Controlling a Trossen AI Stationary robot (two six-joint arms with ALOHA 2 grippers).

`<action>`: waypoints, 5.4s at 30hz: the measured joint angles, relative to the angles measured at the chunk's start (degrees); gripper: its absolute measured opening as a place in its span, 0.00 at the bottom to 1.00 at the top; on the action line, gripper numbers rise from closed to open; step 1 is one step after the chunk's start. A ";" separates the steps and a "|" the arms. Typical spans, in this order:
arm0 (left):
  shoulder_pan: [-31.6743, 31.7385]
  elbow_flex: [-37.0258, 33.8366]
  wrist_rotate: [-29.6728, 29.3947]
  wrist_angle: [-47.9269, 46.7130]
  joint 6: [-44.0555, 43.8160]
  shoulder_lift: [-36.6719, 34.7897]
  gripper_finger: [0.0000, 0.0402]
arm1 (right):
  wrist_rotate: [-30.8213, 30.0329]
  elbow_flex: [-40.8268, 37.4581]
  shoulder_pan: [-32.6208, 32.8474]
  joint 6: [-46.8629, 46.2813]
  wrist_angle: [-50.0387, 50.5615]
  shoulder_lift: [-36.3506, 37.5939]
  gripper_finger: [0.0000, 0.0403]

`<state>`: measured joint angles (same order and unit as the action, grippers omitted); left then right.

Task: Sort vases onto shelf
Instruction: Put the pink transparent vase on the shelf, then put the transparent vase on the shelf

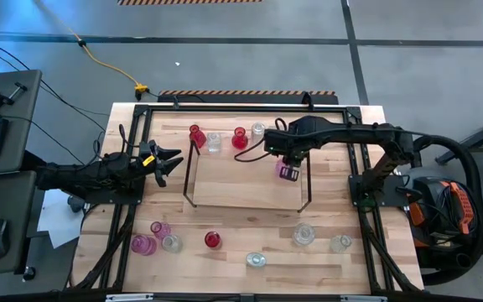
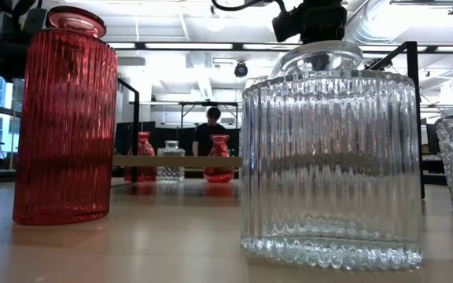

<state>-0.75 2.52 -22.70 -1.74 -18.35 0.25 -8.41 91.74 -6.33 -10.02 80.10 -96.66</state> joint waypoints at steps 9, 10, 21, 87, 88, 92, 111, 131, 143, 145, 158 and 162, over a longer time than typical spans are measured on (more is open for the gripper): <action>0.01 0.00 0.00 -0.01 0.02 0.00 0.39 | 0.55 0.65 0.00 0.00 0.06 -0.17 0.19; 0.01 0.00 0.00 -0.01 0.01 0.00 0.39 | 0.55 1.04 0.00 -0.02 0.05 -0.22 0.19; 0.01 0.02 -0.01 -0.02 0.02 0.00 0.39 | 0.67 3.98 0.00 -0.59 1.41 -0.15 0.19; 0.01 0.01 0.00 -0.01 0.01 0.02 0.39 | 14.94 10.47 -19.19 26.48 -21.25 -16.17 0.46; 0.02 0.00 0.00 -0.02 0.00 0.02 0.39 | 14.81 10.47 -19.19 26.41 -21.32 -16.50 0.46; 0.02 0.00 -0.02 0.00 0.00 0.02 0.39 | 14.55 10.47 -19.17 26.39 -22.27 -16.98 0.46; 0.02 0.00 0.00 0.00 0.00 0.09 0.39 | 9.54 10.73 -19.34 25.56 -21.17 -18.53 0.19; 0.01 0.01 0.00 -0.01 0.02 0.09 0.39 | 3.01 12.05 -17.48 26.93 -16.58 -18.32 0.02; 0.01 0.01 0.00 -0.01 0.02 0.09 0.39 | 1.54 21.40 -14.93 26.18 -8.56 -18.32 0.02; 0.00 0.00 0.00 0.00 0.00 0.09 0.39 | 1.54 22.97 -14.38 25.29 -7.00 -18.32 0.02; 0.00 0.00 0.00 0.00 0.02 0.09 0.39 | 2.43 27.10 -6.45 18.31 0.99 -18.18 0.02; 0.02 0.02 0.00 -0.02 0.02 0.09 0.39 | 2.43 27.10 -3.95 16.90 1.42 -18.15 0.02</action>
<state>-0.73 2.54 -22.70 -1.75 -18.33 0.34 -5.98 118.85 -10.28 6.88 81.52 -114.81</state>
